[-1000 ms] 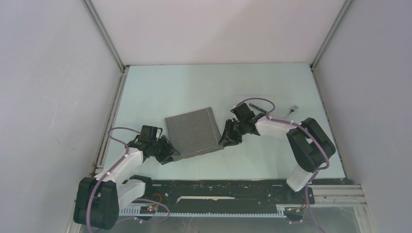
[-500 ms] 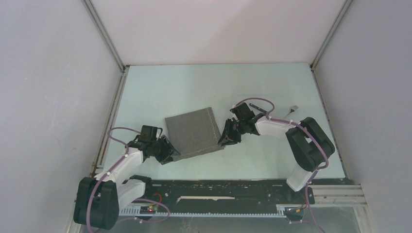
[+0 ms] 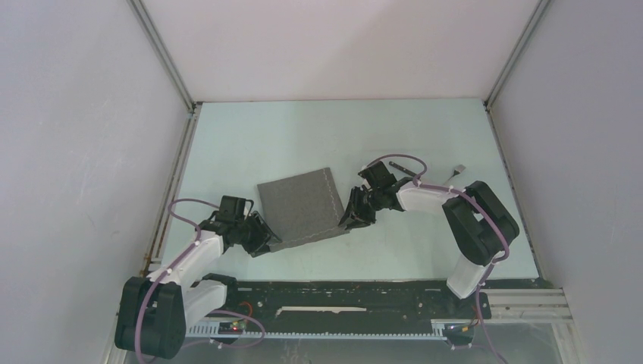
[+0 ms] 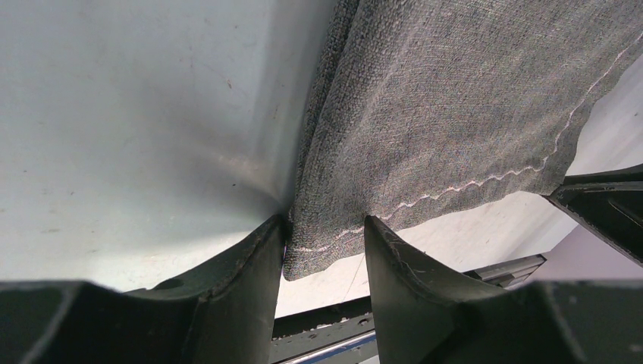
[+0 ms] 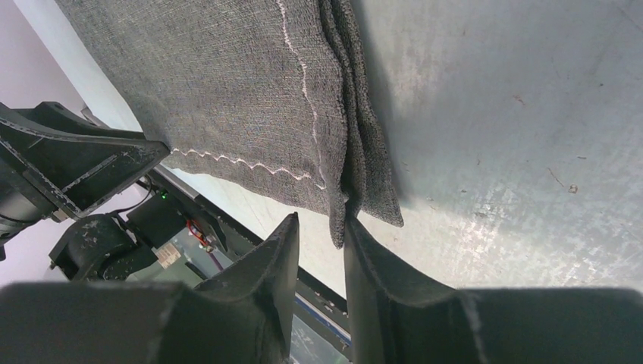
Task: Fold the napkin into a case and place the utensils inside
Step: Pick up the top corner of the square-folded napkin from the center of the board.
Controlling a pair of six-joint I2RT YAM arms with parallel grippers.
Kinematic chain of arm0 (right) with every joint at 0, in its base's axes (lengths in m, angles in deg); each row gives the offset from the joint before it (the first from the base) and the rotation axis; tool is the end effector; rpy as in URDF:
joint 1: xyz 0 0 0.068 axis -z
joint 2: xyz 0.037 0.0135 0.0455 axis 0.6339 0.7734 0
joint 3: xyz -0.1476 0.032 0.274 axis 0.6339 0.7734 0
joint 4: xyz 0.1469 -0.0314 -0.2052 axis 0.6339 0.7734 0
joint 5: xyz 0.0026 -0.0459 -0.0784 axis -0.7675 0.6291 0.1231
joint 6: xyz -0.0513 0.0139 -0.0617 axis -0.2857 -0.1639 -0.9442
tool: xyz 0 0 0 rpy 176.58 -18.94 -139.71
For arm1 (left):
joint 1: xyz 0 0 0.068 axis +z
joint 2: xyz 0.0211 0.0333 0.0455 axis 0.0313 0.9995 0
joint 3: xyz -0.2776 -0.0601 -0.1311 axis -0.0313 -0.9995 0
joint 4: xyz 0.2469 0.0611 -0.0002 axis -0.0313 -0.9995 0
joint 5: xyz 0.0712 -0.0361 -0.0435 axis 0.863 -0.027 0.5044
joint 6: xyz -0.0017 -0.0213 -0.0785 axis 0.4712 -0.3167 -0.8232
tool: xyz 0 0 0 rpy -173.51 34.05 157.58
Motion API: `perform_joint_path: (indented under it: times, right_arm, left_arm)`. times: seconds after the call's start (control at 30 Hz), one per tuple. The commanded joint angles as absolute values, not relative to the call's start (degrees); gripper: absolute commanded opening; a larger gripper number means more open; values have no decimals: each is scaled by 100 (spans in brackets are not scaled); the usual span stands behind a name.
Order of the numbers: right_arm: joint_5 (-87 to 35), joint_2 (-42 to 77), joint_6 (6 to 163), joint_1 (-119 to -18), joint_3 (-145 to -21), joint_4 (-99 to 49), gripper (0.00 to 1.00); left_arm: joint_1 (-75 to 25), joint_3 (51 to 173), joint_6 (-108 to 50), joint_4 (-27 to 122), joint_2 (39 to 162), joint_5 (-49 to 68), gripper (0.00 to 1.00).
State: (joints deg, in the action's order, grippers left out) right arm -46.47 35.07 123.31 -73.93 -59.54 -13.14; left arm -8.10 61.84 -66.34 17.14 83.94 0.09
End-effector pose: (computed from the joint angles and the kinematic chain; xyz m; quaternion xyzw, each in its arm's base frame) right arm 0.2633 0.2226 0.1664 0.0232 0.9369 0.3462 0.0428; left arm 0.1420 -0.0462 0.1537 -0.2874 0.9211 -0.2351 0.1168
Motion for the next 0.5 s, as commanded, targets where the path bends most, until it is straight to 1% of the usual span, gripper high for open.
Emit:
perform_joint_path:
  times: [0.0, 0.1, 0.17, 0.2, 0.47]
  right_arm:
    - [-4620, 3415, 12372, -7451, -6123, -1302, 33]
    - [-4564, 3324, 12362, -7458, -6169, -1173, 22]
    - [-4557, 3289, 12348, -7458, -6171, -1117, 12]
    - [-4544, 3271, 12347, -7465, -6171, -1071, 9]
    - [-4411, 2949, 12221, -7524, -6352, -679, 2]
  left_arm:
    - [-845, 6171, -6588, 1779, 8358, 191, 52]
    - [-840, 6164, -6591, 1779, 8345, 199, 52]
    - [-840, 6168, -6586, 1779, 8358, 200, 52]
    - [-841, 6170, -6582, 1779, 8362, 194, 52]
    - [-840, 6164, -6595, 1771, 8329, 187, 52]
